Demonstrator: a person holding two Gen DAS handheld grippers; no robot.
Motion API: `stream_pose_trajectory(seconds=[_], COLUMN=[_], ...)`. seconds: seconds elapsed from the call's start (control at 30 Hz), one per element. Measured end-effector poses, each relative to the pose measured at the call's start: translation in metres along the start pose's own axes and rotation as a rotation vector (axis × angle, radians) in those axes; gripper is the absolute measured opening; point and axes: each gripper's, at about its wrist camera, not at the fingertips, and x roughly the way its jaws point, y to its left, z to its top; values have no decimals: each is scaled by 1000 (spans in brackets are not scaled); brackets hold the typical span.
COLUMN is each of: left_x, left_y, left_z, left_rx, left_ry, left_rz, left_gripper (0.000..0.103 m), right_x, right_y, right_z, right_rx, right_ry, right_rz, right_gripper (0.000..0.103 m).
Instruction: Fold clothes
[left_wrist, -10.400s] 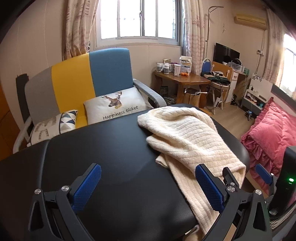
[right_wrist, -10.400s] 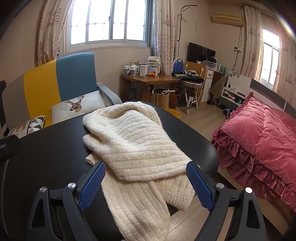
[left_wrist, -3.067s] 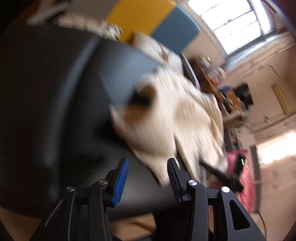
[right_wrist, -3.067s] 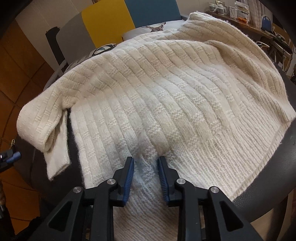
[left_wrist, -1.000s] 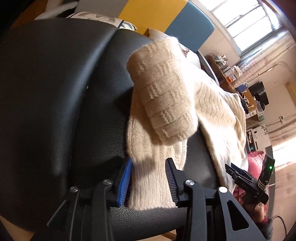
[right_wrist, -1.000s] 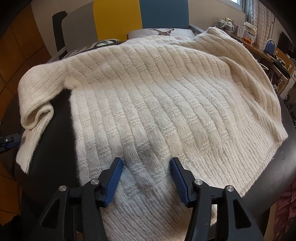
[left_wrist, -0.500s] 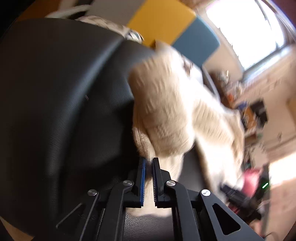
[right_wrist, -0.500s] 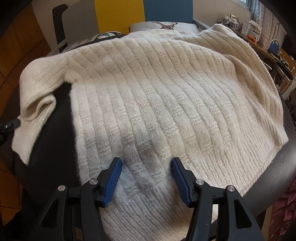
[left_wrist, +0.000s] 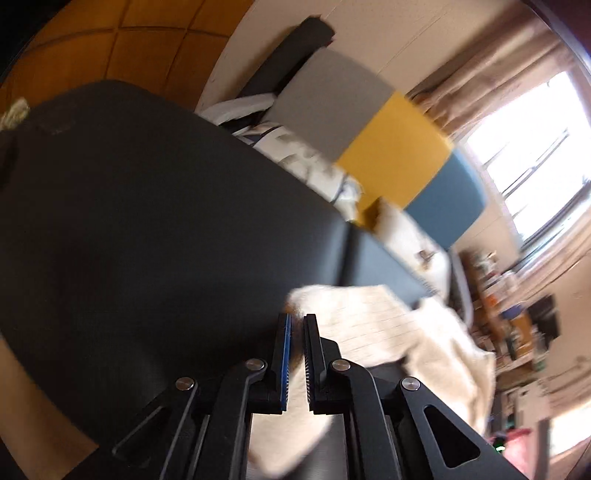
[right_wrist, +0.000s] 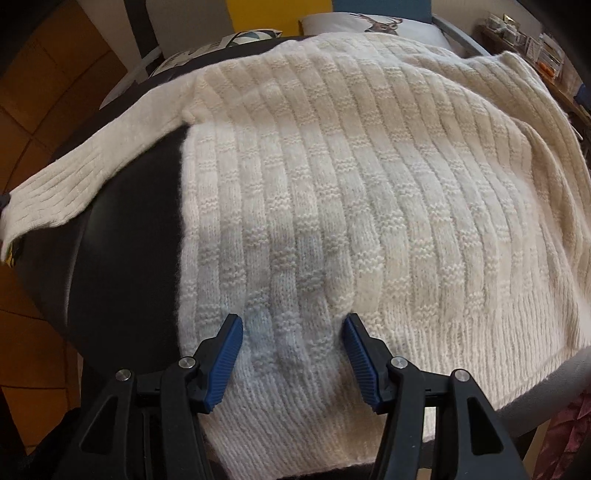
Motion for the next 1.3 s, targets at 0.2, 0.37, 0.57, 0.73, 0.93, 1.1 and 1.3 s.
stream_pose_trajectory(seconds=[0.2, 0.37, 0.57, 0.73, 0.93, 1.1, 1.3], left_x=[-6, -2, 52, 87, 124, 140, 143], left_y=[10, -21, -107, -175, -239, -236, -210], left_z=[10, -5, -60, -94, -150, -186, -188], left_rx=[-43, 26, 280, 395, 553, 618, 595], left_ry=[-45, -7, 185, 306, 431, 497, 541], left_rz=[109, 5, -84, -166, -219, -174, -152], left_gripper=[7, 8, 11, 12, 12, 12, 12], right_x=[4, 7, 5, -11, -66, -59, -37], right_y=[32, 42, 44, 0, -77, -104, -78], right_z=[7, 17, 28, 25, 30, 5, -14], right_rx=[-93, -96, -99, 23, 118, 154, 120], right_ry=[48, 69, 65, 56, -157, -96, -10], right_rz=[86, 158, 251, 450, 324, 158, 190], right_gripper=[59, 59, 58, 56, 56, 56, 57])
